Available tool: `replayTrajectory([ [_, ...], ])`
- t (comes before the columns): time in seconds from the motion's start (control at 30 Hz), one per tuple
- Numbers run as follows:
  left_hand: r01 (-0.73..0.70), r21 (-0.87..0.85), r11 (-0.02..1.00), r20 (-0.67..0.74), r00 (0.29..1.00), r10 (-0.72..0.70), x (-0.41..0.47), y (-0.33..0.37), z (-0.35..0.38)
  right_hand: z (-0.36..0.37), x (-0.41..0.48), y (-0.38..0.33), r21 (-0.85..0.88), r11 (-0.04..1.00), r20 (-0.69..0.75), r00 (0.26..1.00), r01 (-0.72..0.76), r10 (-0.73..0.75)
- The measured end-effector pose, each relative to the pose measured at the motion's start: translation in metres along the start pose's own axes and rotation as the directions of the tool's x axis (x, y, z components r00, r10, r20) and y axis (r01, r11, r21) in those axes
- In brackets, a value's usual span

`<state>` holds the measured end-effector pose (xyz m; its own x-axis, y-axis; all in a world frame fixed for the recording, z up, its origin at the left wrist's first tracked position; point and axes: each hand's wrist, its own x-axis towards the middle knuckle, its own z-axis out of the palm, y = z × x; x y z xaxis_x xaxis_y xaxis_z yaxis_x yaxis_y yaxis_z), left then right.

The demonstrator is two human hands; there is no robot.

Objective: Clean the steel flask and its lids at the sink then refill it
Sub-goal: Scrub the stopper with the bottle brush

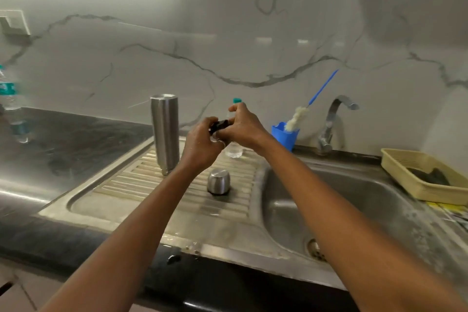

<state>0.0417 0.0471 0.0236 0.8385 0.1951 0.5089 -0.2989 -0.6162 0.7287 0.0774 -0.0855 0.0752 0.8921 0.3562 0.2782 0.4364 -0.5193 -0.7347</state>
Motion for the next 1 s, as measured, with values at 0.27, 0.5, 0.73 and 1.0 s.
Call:
replayTrajectory([
  [0.27,0.263,-0.441,0.858,0.221,0.958,-0.180,-0.026,0.056,0.093,-0.076,-0.048,0.069,0.134,0.979,-0.097,0.981,-0.155,0.169],
  [0.5,0.353,-0.503,0.789,0.429,0.894,-0.127,-0.043,0.043,0.188,-0.118,-0.072,0.152,0.074,0.951,0.010,0.954,-0.301,0.301],
  [0.73,0.537,-0.453,0.712,0.486,0.818,-0.307,-0.036,0.021,0.221,-0.130,-0.028,0.174,0.026,0.955,-0.326,0.901,-0.295,0.287],
  [1.0,0.588,-0.370,0.719,0.416,0.797,-0.438,-0.028,0.013,0.240,-0.136,0.055,0.157,-0.430,0.852,-0.390,0.912,-0.299,0.123],
])
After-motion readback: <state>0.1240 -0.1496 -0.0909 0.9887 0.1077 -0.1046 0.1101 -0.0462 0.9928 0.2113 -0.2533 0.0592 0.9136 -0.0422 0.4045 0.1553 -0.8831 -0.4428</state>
